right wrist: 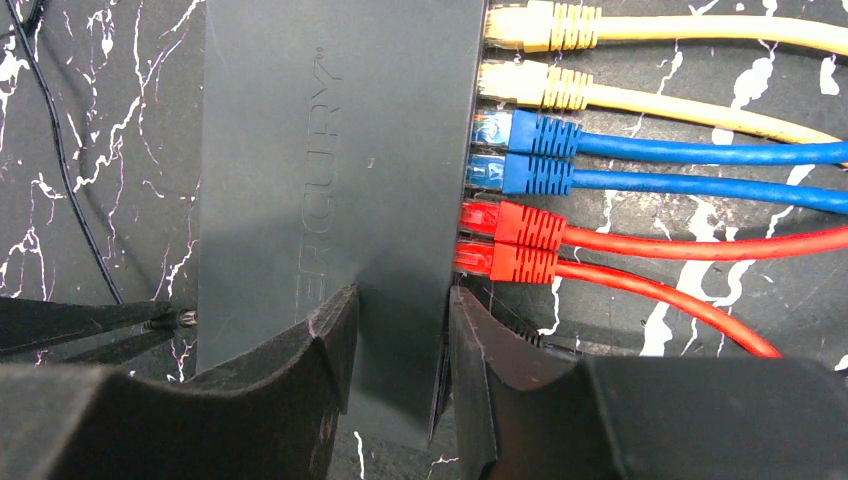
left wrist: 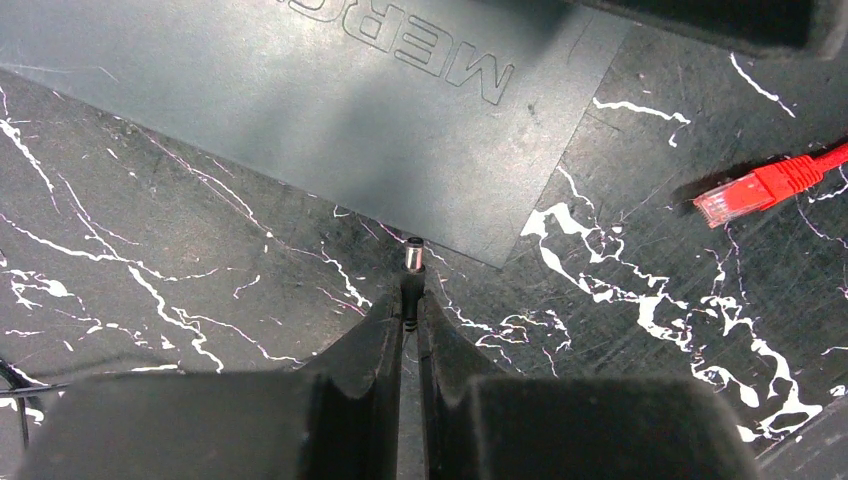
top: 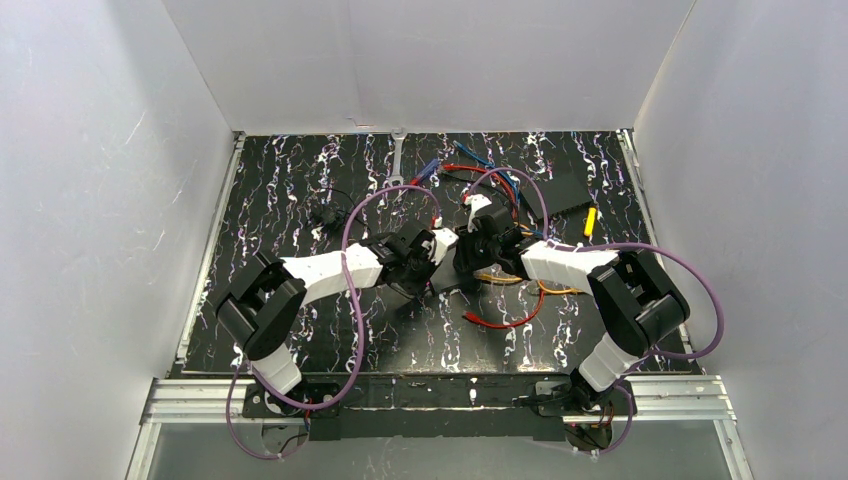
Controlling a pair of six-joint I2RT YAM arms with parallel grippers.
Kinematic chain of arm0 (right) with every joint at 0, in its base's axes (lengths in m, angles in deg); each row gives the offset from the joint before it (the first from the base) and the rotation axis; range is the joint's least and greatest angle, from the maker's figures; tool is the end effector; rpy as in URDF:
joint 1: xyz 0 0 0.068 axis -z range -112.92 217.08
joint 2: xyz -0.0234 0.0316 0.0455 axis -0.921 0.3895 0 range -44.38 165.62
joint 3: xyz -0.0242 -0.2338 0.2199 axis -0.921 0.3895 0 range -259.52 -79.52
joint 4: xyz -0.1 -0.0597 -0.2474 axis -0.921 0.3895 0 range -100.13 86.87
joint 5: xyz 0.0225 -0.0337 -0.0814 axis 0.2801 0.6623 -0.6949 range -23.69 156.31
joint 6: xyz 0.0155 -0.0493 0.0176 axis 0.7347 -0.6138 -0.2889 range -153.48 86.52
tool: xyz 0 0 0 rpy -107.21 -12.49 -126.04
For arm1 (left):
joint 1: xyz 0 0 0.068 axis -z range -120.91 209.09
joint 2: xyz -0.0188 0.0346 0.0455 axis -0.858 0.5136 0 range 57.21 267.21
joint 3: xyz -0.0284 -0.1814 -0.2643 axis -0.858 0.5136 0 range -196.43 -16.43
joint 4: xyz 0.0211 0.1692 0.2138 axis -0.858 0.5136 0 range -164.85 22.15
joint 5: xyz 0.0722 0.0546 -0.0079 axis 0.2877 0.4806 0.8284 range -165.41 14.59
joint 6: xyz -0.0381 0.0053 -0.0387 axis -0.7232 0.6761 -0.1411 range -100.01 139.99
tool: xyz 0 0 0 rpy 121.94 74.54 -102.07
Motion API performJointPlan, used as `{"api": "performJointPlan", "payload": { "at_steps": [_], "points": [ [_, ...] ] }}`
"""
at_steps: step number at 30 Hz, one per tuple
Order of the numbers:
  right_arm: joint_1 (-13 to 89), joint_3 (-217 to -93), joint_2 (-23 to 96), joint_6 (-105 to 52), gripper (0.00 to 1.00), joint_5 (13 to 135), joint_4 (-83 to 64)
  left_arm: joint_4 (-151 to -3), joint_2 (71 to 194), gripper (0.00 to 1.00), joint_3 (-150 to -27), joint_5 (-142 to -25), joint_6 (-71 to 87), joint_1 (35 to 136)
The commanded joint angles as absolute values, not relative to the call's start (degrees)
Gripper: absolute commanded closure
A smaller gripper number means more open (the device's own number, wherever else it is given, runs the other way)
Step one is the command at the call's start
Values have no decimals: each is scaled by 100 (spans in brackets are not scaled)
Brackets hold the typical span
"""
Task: Insert the plug into the switch port
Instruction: Insert the power into the switch port.
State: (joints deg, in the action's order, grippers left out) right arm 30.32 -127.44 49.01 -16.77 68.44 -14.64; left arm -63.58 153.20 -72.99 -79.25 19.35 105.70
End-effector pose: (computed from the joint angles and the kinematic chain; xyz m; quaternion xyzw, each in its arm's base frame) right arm 0.2760 0.2080 0.2133 -0.1659 0.8944 0.2018 0.3631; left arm 0.2455 -0.2633 0.2233 0.3779 0.8621 -0.1636 0.2953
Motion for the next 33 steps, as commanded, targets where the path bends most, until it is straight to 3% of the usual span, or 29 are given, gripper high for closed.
{"api": "performJointPlan", "payload": {
  "at_steps": [1,33],
  "points": [
    [2981,-12821,5132,-1727,55,7053,-1294,-6140,15341,100,-7524,-7963,1973,10598],
    [3034,-12786,5246,-1528,57,7326,-1443,-5819,15502,100,-7820,-7971,1973,10625]
  ]
}}
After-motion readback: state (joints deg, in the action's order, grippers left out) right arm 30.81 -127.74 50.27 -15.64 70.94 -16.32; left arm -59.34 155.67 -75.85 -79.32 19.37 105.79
